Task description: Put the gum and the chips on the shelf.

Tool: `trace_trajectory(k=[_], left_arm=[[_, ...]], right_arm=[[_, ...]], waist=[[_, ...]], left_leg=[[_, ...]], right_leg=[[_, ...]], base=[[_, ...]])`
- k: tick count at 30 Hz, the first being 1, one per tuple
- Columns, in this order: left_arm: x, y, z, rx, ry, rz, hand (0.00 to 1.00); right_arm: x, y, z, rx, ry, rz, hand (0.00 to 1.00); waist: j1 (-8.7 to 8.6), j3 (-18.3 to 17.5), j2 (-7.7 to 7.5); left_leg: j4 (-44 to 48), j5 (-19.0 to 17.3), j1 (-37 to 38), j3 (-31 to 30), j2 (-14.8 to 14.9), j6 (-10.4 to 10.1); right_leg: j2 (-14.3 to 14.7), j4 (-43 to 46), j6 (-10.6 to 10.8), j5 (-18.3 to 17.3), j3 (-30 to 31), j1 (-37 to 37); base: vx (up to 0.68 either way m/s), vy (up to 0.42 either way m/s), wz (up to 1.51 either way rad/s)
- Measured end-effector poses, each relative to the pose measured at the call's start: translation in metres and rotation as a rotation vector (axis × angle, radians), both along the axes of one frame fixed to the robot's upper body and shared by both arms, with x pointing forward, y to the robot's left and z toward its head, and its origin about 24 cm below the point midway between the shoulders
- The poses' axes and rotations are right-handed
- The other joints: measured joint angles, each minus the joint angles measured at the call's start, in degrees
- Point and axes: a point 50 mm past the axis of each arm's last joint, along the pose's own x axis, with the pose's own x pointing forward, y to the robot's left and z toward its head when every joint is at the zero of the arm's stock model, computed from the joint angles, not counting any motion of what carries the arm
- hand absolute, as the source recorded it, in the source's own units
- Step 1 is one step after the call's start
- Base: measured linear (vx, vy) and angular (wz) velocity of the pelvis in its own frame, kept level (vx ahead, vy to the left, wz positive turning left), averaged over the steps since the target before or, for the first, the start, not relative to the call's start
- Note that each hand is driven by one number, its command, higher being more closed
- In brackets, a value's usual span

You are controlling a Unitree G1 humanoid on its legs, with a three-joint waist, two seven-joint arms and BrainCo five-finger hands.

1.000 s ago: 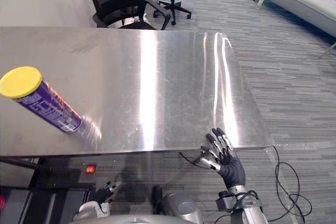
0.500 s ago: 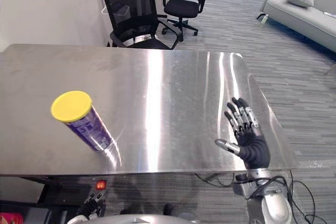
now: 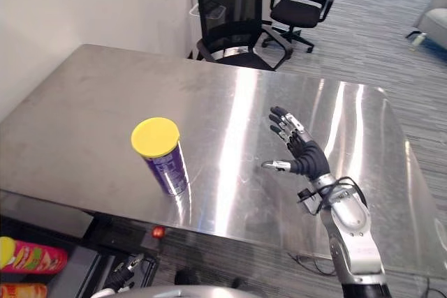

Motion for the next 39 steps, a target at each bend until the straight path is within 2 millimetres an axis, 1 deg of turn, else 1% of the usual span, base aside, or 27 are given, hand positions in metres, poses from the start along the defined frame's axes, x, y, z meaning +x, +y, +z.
trace_trajectory(k=[2,5,7,9,10,14,16,18,19,20,22,24,25,27,29,31,33,39], left_arm=[[-0.006,-0.002,-0.001,-0.004,0.02,-0.027,0.0],[-0.018,0.002,-0.002,0.006,0.056,-0.042,0.0],[-0.023,0.002,-0.003,0.002,0.078,-0.046,0.0],[-0.024,0.002,-0.003,0.003,0.08,-0.048,0.0],[-0.024,0.003,-0.003,0.008,0.081,-0.064,0.0],[-0.022,0.003,-0.002,0.009,0.074,-0.065,0.0],[-0.022,0.003,-0.002,0.009,0.074,-0.065,0.0],[-0.022,0.003,-0.002,0.008,0.073,-0.064,0.0],[-0.022,0.002,-0.003,0.005,0.073,-0.064,0.0],[-0.022,0.002,-0.003,0.005,0.074,-0.065,0.0],[-0.025,0.001,-0.003,0.0,0.076,-0.054,0.0],[-0.029,0.0,-0.003,-0.005,0.08,-0.038,0.0],[-0.031,-0.001,-0.004,-0.009,0.085,-0.028,0.0],[-0.034,-0.002,-0.004,-0.015,0.09,-0.025,0.0],[-0.035,-0.004,-0.005,-0.022,0.093,-0.018,0.0],[-0.036,-0.009,-0.006,-0.037,0.096,-0.015,0.0],[-0.038,-0.012,-0.006,-0.049,0.096,-0.017,0.0],[-0.038,-0.012,-0.006,-0.061,0.092,-0.022,0.0]], right_arm=[[0.009,0.006,-0.003,-0.022,0.025,0.039,0.0],[0.016,0.018,-0.004,-0.023,0.029,0.086,0.0],[0.016,0.021,-0.004,-0.023,0.031,0.1,0.0],[0.017,0.022,-0.005,-0.023,0.035,0.108,0.0],[0.017,0.033,-0.011,0.04,0.069,0.128,0.0],[0.017,0.033,-0.011,0.04,0.07,0.127,0.0],[0.015,0.029,-0.013,0.041,0.079,0.113,0.0],[0.011,0.016,-0.017,0.045,0.094,0.056,0.0],[0.008,0.006,-0.017,0.045,0.094,0.015,0.0],[0.005,0.001,-0.016,0.045,0.093,-0.003,0.0],[-0.004,-0.016,-0.014,0.037,0.087,-0.066,0.0],[-0.013,-0.027,-0.013,0.026,0.094,-0.104,0.0],[-0.018,-0.032,-0.012,0.019,0.097,-0.125,0.0],[-0.024,-0.04,-0.012,0.009,0.098,-0.154,0.0],[-0.025,-0.042,-0.011,0.007,0.097,-0.161,0.0],[-0.026,-0.042,-0.009,0.003,0.087,-0.157,0.0],[-0.026,-0.042,-0.009,0.002,0.09,-0.157,0.0],[-0.026,-0.044,-0.007,-0.034,0.101,-0.134,0.0]], waist=[[0.92,-0.01,0.7],[1.22,0.01,0.67],[1.2,0.02,0.66],[1.29,0.06,0.59],[1.02,0.69,-0.14],[0.96,1.1,-0.4],[0.94,1.13,-0.46],[0.88,1.22,-0.36],[0.87,1.29,-0.23],[0.78,1.31,-0.16],[0.63,1.35,0.0],[0.07,1.35,0.34],[-0.58,1.37,0.53],[-0.77,1.09,0.92],[-0.69,0.9,0.91],[-0.55,0.29,1.93],[-0.66,0.03,2.48],[-0.47,-0.02,2.43]], left_leg=[[-0.01,0.22,-0.2,-0.82,-0.23,0.08],[-0.15,0.52,-0.55,-1.55,-0.33,0.07],[-0.29,0.71,-0.7,-2.22,-0.4,0.08],[-0.33,0.91,-0.77,-2.49,-0.42,0.14],[-0.39,1.06,-0.59,-2.29,-0.23,0.05],[-0.37,1.06,-0.42,-2.2,-0.21,0.06],[-0.14,1.07,0.03,-2.07,-0.23,0.04],[-0.03,1.02,1.54,-2.11,-0.29,-0.03],[-0.02,0.94,2.34,-2.14,-0.25,-0.16],[-0.02,0.85,2.72,-2.19,-0.24,-0.29],[-0.02,0.71,3.83,-2.34,-0.44,-0.51],[-0.03,0.67,4.56,-2.81,-0.61,-0.56],[-0.26,0.64,5.25,-3.66,-0.8,-0.6],[-0.36,0.72,5.86,-4.38,-1.0,-0.73],[-0.37,0.98,6.0,-5.16,-1.0,-0.89],[-0.38,1.37,5.81,-5.83,-0.9,-1.03],[-0.39,1.76,5.25,-6.83,-0.82,-0.98],[-0.4,2.27,4.9,-8.24,-0.51,-1.26]], right_leg=[[-0.17,0.0,0.08,-0.05,-0.72,0.13],[-0.24,0.01,0.27,-0.18,-1.4,0.09],[-0.28,-0.01,0.28,-0.19,-2.11,0.25],[-0.29,-0.03,0.28,-0.19,-2.43,0.36],[-0.04,-0.5,0.28,-0.17,-2.21,0.73],[-0.03,-0.49,0.28,-0.16,-2.16,0.84],[-0.06,-0.48,0.28,-0.16,-2.15,1.29],[-0.15,-0.37,0.27,-0.17,-2.02,2.84],[-0.15,0.04,0.25,-0.2,-1.53,3.45],[-0.16,0.14,0.24,-0.22,-1.16,3.78],[-0.62,2.09,0.66,-1.77,-0.68,4.1],[-0.99,4.5,0.77,-3.28,-0.85,4.22],[-1.35,6.01,0.95,-4.33,-1.39,4.61],[-1.87,7.82,1.13,-5.82,-2.2,4.72],[-1.97,8.61,1.28,-6.51,-2.68,4.76],[-1.98,9.07,1.28,-6.8,-3.44,4.76],[-1.9,9.06,1.24,-6.85,-4.44,4.7],[-1.71,9.92,0.68,-7.02,-6.19,4.93]], base=[[-0.01,0.018,0.16],[-0.01,0.008,0.14],[-0.01,0.002,0.17],[-0.01,0.004,0.11],[0.0,0.0,0.0],[0.0,0.0,0.0],[0.0,0.0,0.0],[0.0,0.0,0.0],[0.0,0.0,0.0],[-0.01,0.017,-0.04],[-0.04,0.006,-0.02],[-0.07,-0.003,0.1],[-0.07,-0.008,0.21],[-0.08,-0.01,0.24],[-0.08,-0.019,0.18],[-0.05,-0.028,0.19],[-0.02,-0.032,0.23],[0.01,-0.043,0.16]])
